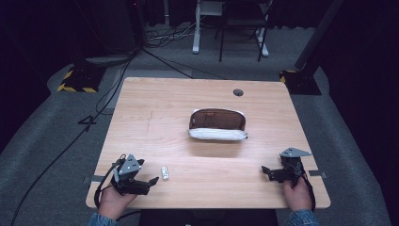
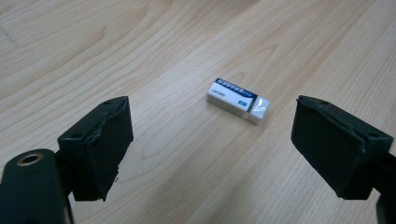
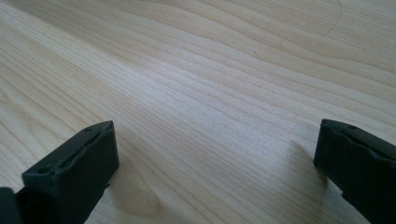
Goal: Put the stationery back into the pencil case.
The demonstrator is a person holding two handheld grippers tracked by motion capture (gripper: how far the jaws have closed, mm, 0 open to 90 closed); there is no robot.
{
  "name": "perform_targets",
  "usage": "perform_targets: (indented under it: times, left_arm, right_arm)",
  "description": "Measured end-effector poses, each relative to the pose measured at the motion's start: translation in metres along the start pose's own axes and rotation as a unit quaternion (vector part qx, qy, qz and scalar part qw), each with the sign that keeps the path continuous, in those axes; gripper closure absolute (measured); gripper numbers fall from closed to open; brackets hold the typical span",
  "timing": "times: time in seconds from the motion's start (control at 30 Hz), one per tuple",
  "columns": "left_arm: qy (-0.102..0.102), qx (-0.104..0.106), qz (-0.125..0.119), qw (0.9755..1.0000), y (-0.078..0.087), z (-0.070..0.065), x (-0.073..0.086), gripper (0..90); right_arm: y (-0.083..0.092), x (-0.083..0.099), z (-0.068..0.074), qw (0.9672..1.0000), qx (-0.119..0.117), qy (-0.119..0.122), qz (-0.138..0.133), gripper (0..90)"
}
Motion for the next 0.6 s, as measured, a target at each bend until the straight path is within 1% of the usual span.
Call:
perform_targets:
  times: [0.03,0.07,0.17,0.23,0.3,0.4,0.43,0.47,0.6]
  left_arm:
    - [0.000,0.000,0.000,1.0000,0.000,0.000,0.000,13.5]
    - [-0.008,0.004,0.000,1.0000,-0.003,-0.003,-0.001,13.5]
    - [-0.016,0.015,0.006,0.9997,-0.011,-0.009,-0.004,13.6]
    - [-0.017,0.022,0.004,0.9996,-0.016,-0.013,-0.005,13.6]
    - [-0.022,0.026,0.011,0.9993,-0.022,-0.016,-0.007,13.7]
    - [-0.021,0.028,0.014,0.9993,-0.025,-0.016,-0.007,13.9]
    - [-0.020,0.030,0.020,0.9991,-0.028,-0.015,-0.006,14.7]
    - [-0.020,0.030,0.020,0.9991,-0.028,-0.015,-0.006,15.2]
    - [-0.016,0.038,0.034,0.9986,-0.036,-0.012,-0.005,16.7]
  right_arm:
    - [0.000,0.000,0.000,1.0000,0.000,0.000,0.000,0.0]
    - [0.000,0.000,0.000,1.0000,0.000,0.000,0.000,0.0]
    - [0.000,0.000,0.000,1.0000,0.000,0.000,0.000,0.0]
    - [0.000,0.000,0.000,1.0000,0.000,0.000,0.000,0.0]
    - [0.000,0.000,0.001,1.0000,0.000,0.000,0.000,0.0]
    - [0.000,0.000,0.001,1.0000,0.000,0.000,0.000,0.0]
    - [0.000,0.000,0.001,1.0000,0.000,0.000,0.000,0.0]
    - [0.000,0.000,0.001,1.0000,0.000,0.000,0.000,0.0]
    - [0.000,0.000,0.001,1.0000,0.000,0.000,0.000,0.0]
Point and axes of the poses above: each handheld gripper's, and its own axes: y roughly backward along the jaws, x roughly out of its underside, z roughly to its left, the point moved 2 cm from there along -y, roughly forward along the jaws, and after that the axes turned 10 degrees about -z, right-handed, at the moved point
